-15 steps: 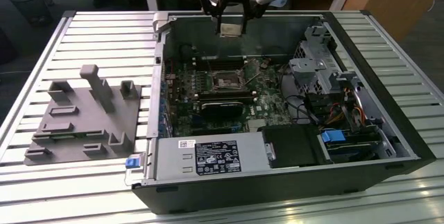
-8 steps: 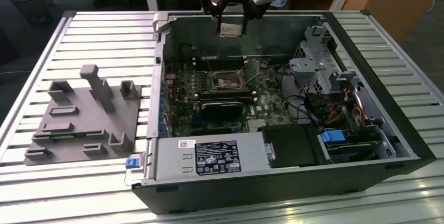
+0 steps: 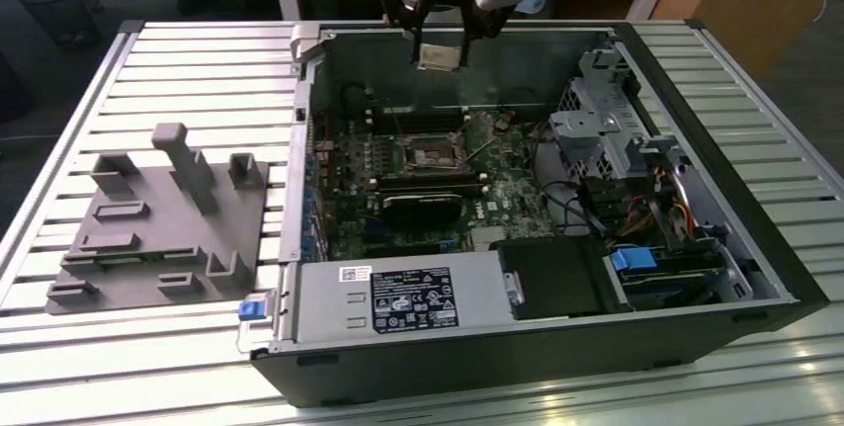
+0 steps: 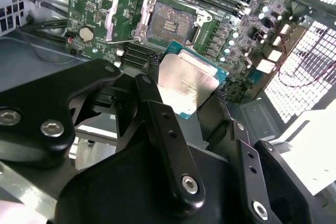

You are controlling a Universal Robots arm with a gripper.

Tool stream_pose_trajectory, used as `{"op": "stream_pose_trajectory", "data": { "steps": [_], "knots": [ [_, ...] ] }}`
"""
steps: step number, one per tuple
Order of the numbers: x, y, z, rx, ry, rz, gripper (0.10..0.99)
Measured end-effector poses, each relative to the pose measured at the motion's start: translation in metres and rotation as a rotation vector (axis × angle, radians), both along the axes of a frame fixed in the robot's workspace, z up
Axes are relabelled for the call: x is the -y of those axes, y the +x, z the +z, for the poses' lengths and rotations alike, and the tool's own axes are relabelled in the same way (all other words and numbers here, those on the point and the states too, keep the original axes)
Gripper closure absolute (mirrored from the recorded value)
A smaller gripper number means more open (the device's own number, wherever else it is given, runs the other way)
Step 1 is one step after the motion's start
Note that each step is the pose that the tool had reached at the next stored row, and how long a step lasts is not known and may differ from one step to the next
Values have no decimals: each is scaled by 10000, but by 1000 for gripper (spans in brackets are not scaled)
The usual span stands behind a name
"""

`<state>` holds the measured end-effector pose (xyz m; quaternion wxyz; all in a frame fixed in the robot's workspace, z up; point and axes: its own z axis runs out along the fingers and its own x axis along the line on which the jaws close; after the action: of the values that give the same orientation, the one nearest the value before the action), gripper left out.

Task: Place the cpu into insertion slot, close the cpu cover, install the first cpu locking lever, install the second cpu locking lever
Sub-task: 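Place the cpu into insertion slot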

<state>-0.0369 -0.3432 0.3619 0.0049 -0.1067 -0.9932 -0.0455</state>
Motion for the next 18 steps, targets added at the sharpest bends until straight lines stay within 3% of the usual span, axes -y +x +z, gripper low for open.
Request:
{"op": "stream_pose_trajectory", "data": {
  "steps": [18],
  "knots": [
    [0, 0, -3, 0, 0, -920, 545]
  ]
}}
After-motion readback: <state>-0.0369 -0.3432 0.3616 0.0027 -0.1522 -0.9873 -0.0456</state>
